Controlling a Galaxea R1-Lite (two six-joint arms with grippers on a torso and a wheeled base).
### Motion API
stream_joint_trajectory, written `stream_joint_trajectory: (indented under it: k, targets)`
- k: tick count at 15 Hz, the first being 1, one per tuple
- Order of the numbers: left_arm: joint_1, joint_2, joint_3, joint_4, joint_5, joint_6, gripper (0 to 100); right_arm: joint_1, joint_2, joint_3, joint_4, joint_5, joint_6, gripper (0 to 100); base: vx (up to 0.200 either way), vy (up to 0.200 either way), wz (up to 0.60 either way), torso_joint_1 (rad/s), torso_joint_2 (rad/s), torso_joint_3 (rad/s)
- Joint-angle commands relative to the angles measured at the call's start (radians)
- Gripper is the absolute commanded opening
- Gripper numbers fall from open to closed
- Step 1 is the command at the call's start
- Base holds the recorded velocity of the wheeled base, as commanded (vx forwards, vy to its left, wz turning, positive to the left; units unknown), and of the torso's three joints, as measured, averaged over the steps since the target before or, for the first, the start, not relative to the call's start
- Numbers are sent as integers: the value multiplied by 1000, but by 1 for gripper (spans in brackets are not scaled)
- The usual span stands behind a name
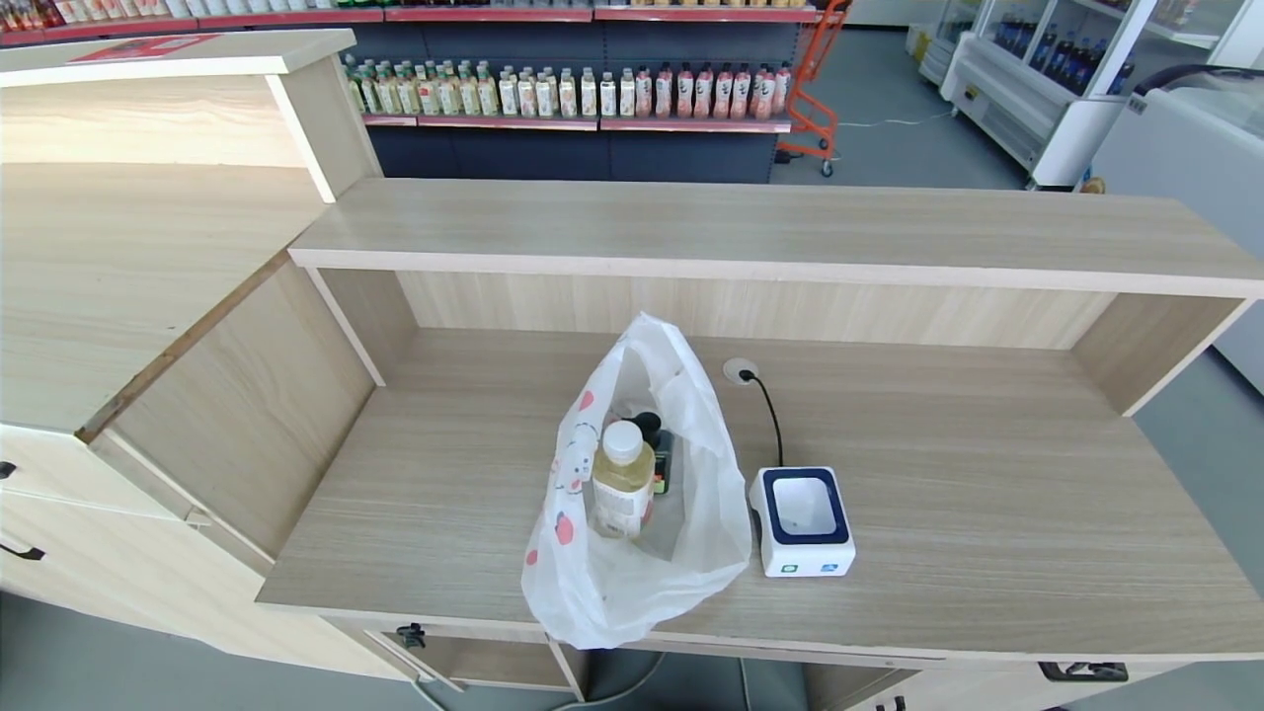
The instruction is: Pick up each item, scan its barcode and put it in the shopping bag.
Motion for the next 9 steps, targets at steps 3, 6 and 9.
stream_joint_trajectory:
  k: [3, 6, 9]
  targets:
    - [0, 0, 0, 0, -1, -5, 100, 0, 2, 0, 2, 0, 1, 0, 0, 0, 0, 0, 0, 0]
    - [0, 0, 0, 0, -1, 2, 100, 0, 2, 0, 2, 0, -2, 0, 0, -200, 0, 1, -1, -1]
    - [0, 0, 0, 0, -1, 3, 100, 0, 2, 0, 2, 0, -4, 0, 0, -200, 0, 2, 1, 5]
